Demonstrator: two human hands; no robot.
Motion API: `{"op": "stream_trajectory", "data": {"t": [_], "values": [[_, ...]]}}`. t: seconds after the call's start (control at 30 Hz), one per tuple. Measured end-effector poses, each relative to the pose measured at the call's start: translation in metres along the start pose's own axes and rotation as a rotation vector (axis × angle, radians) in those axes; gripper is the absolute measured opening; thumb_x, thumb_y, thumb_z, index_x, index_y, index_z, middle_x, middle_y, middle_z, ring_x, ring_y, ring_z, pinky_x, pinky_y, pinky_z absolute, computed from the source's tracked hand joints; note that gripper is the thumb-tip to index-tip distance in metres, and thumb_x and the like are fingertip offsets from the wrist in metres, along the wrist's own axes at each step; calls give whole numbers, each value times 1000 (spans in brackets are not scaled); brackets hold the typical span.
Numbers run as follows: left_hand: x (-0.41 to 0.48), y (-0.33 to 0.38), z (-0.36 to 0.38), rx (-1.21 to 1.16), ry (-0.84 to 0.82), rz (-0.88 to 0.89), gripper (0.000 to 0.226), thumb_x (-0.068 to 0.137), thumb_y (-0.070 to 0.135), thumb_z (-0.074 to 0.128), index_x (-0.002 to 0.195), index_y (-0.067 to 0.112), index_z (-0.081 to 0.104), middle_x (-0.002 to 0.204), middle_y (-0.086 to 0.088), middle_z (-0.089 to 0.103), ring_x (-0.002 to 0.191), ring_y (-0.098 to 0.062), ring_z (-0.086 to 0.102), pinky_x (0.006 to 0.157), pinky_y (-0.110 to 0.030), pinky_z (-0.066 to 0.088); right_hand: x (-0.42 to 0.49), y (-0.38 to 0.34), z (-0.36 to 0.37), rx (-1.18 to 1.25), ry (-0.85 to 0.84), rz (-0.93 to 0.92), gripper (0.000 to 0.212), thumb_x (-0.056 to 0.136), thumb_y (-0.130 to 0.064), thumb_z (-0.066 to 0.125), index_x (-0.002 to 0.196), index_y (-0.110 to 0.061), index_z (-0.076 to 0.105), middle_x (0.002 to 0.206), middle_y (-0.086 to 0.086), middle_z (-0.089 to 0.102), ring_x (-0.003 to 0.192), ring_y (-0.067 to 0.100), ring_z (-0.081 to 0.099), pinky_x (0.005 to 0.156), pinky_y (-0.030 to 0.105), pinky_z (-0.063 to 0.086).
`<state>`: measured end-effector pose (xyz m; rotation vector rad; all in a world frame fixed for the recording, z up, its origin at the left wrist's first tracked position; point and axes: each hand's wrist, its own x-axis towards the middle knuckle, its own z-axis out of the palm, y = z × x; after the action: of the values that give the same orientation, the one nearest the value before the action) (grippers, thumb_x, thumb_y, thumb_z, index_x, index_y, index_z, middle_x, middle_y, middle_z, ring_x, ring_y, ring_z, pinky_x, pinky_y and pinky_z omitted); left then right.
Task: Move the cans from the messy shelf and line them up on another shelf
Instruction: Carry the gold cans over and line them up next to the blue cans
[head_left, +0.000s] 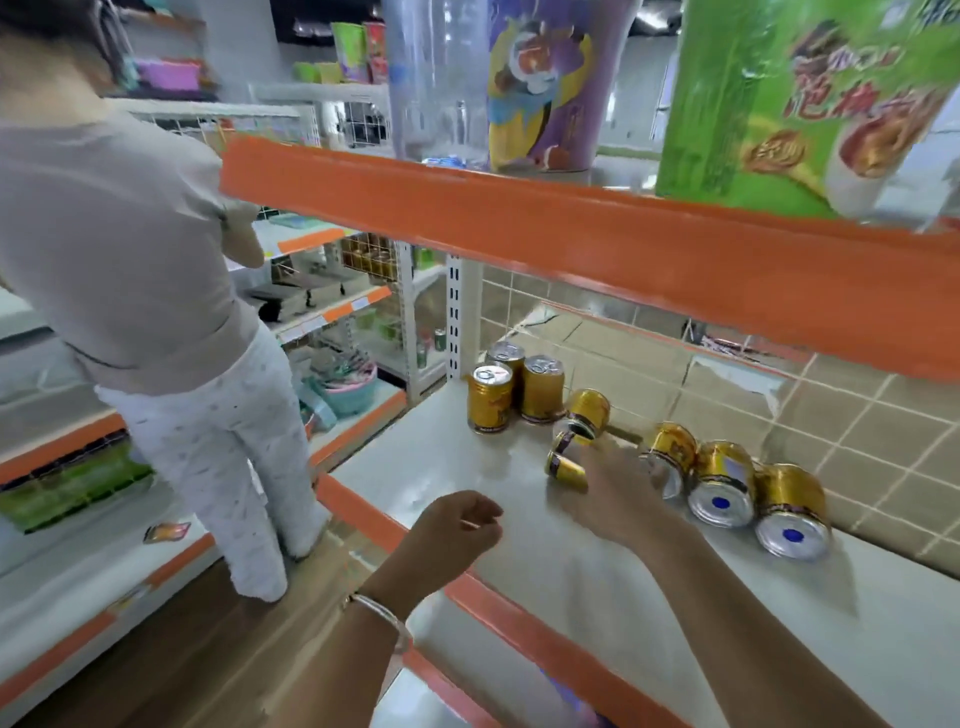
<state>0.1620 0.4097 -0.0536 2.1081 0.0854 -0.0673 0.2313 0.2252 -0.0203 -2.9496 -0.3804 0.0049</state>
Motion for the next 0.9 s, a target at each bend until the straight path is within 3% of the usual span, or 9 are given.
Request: {"op": "stream_trajectory", "data": {"t": [0.13,0.2,0.33,0.4,0.53,0.63,0.73,0.83,0.9], "values": [[33,-4,-17,-5,-100,-3,12,85,14,63,90,25,62,84,11,62,70,-4,57,56,-6,42,18,4,9,47,-89,169,66,79,-39,60,138,-28,32,141,5,35,132,30,32,108,52,27],[48,-5,-25,-1,-141,-7,13,86,16,63,97,21,63,84,9,61,72,-7,57,56,-7,41,23,2,11,-7,-110,245,68,81,-46,56,141,-26,28,143,6,32,134,30,28,106,50,27],[67,-4,-30,-68,-295,-159,35,88,23,61,120,11,55,90,-2,63,75,-11,58,53,-10,42,30,-10,-4,53,-32,313,53,80,-54,54,123,-24,47,121,5,51,116,26,49,91,42,36],[73,-5,-27,-117,-312,-245,43,87,31,62,124,13,50,102,-9,65,81,-16,60,60,-19,46,32,-12,-8,101,-105,263,49,80,-54,56,118,-22,51,106,2,55,99,24,54,80,35,39],[83,0,-22,-204,-345,-332,53,86,37,63,129,13,43,88,-6,62,67,-15,59,60,-23,51,27,-6,11,511,-408,224,53,76,-60,65,119,-31,57,110,-4,63,102,14,59,93,31,49],[89,4,-20,-205,-399,-327,55,86,40,62,130,15,40,86,-5,61,63,-13,58,68,-27,53,25,-6,16,675,-387,244,60,78,-49,71,131,-29,52,120,-2,63,104,12,59,91,26,49],[90,8,-18,-181,-401,-319,48,85,37,64,121,14,43,100,-9,63,76,-17,64,74,-30,56,25,-12,13,791,-403,259,64,79,-44,72,134,-25,46,118,1,63,100,14,61,83,25,51],[85,20,-22,-223,-528,-321,23,90,27,59,100,6,56,91,-13,65,66,-18,67,67,-30,59,20,-23,19,780,-316,198,71,70,-40,80,131,-30,44,115,-6,62,102,10,59,93,26,49],[83,25,-25,-15,-571,-163,15,89,26,58,89,12,61,89,-6,66,63,-12,65,60,-22,53,17,-22,22,713,-236,220,79,68,-33,82,135,-31,40,124,-5,58,110,13,56,99,30,46]]}}
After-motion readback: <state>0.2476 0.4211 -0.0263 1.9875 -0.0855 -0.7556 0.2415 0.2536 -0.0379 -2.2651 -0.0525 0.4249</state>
